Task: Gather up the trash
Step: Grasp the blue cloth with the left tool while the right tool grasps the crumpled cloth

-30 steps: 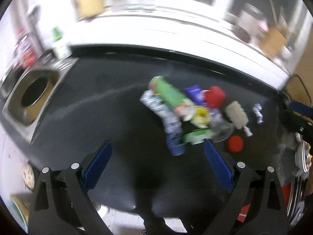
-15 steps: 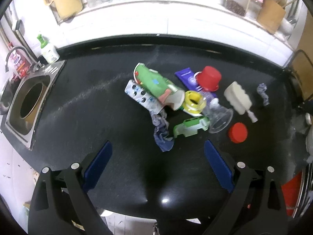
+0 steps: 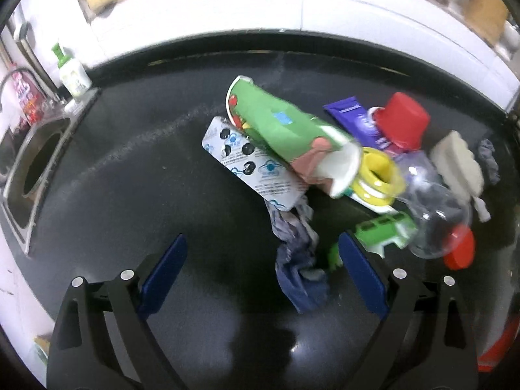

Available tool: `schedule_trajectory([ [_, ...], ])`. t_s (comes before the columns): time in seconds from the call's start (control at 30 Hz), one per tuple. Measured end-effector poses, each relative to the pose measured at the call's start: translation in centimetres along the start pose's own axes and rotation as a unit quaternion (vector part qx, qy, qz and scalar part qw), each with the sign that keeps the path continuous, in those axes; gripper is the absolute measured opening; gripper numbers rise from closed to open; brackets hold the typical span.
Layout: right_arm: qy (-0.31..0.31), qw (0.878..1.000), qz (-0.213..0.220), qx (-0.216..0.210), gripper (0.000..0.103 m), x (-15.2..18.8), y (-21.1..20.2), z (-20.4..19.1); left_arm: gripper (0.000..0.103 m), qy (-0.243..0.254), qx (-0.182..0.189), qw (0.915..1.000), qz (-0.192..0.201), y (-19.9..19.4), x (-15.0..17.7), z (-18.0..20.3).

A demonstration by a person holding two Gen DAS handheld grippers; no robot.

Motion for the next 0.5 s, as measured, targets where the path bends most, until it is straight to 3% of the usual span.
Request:
schedule_trajectory([
  [0.23,0.012,1.0,-0.019,0.02,0.086,-1.1,4.7,1.9,0.084,-0.009,0.016,0.9998,-0.004,3.1,-0.3,-0.8],
  [0.4,0.014,0.998,-0.038,0.037,0.078,-2.1,7.8,2.7,0.071,0.002,0.018,0.9998,-0.006,4.0,-0.2,-0.6],
  [0.5,0.004,0.998,-0.042,0.041,0.063,-2.3,9.0,2.8,0.045,0.017,0.021,0.9996,0.007,3.5,-0.2,-0.2],
])
Point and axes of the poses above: each gripper's, at about its wrist camera, not at the fingertips, and y roughly the way its jaws point, z to its right, x to its underside, the point moved 3 cm from there along y, roughly the way its jaws point, and after that the axes turned 9 degrees about y, right-handed, at the moved point
